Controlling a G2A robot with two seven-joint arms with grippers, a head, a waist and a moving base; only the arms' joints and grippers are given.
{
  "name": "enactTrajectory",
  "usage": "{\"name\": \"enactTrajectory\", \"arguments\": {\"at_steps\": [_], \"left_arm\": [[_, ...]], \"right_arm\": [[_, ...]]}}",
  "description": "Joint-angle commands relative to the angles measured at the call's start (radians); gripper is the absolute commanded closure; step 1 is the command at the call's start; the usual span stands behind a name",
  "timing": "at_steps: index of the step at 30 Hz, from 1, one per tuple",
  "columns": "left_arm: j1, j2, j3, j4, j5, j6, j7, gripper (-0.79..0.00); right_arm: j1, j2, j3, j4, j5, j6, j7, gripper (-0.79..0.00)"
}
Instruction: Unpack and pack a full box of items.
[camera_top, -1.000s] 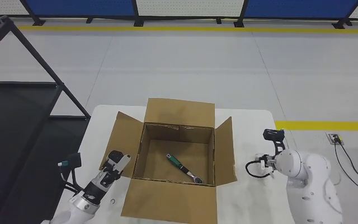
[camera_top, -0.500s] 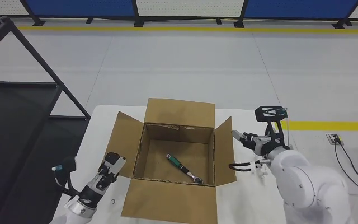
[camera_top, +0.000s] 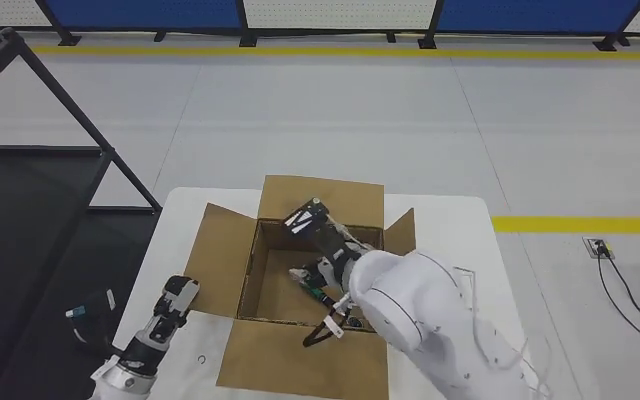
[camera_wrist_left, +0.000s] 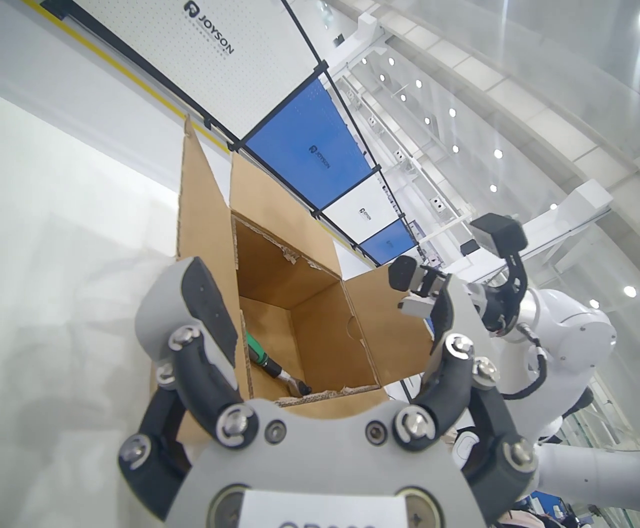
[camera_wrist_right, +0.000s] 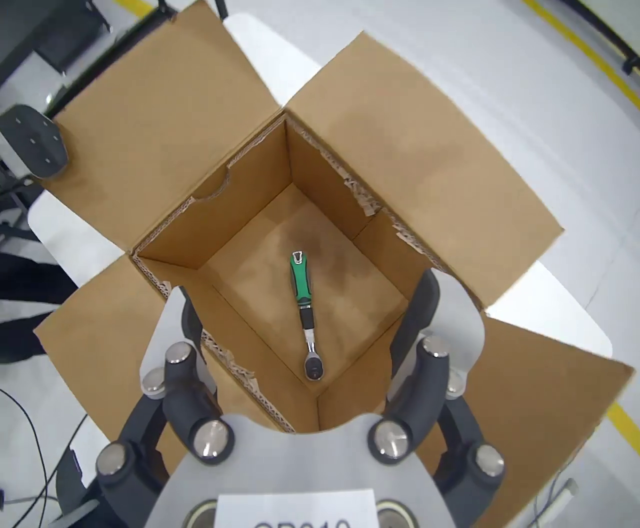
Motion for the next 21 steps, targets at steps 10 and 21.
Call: {"name": "enactTrajectory", "arguments": {"at_steps": [10, 21], "left_arm": [[0.033, -0.002, -0.037, 0.025, -0.044, -0.034, 0.018, -0.785], [0.011, -0.001, -0.047, 0.05, -0.067, -0.047, -0.016, -0.785]], "right_arm": [[0.23, -0.117, -0.247, 0.536, 0.078, 0.028, 0.079, -0.767], [0.273, -0.183, -0.302, 0.853, 0.137, -0.027, 0.111, -0.683]]}}
